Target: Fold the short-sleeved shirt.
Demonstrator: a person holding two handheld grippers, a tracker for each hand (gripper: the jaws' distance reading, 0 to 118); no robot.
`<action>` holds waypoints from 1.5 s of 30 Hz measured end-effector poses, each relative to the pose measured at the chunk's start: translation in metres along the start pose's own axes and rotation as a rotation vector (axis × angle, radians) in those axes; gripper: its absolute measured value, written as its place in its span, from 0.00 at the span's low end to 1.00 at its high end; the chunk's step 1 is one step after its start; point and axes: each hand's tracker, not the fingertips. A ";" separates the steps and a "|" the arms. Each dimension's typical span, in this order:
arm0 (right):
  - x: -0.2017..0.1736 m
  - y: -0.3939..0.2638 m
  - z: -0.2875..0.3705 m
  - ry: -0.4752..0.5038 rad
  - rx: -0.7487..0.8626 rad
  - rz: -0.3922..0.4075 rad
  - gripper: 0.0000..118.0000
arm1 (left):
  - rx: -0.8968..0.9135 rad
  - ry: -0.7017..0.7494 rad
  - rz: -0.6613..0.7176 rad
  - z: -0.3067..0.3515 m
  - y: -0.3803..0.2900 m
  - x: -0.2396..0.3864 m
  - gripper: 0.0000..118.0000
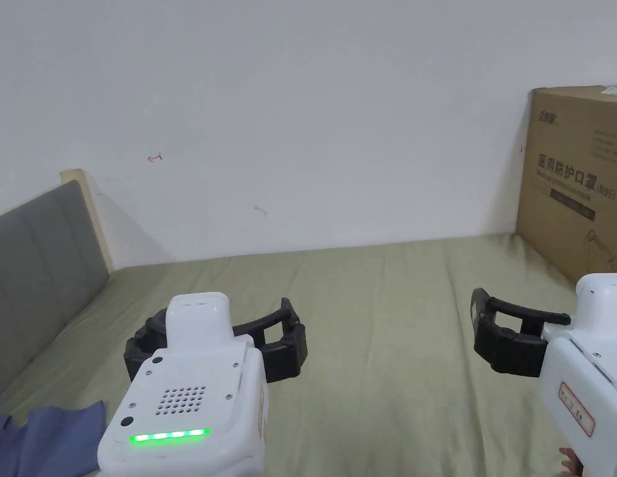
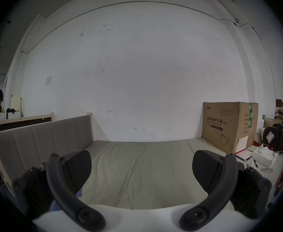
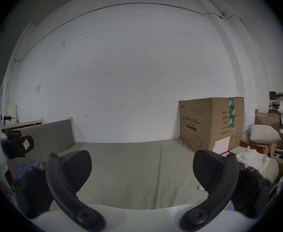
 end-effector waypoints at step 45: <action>-0.208 -0.041 -0.056 0.581 -0.200 -0.029 0.00 | -0.268 0.525 0.042 0.084 -0.038 -0.246 0.02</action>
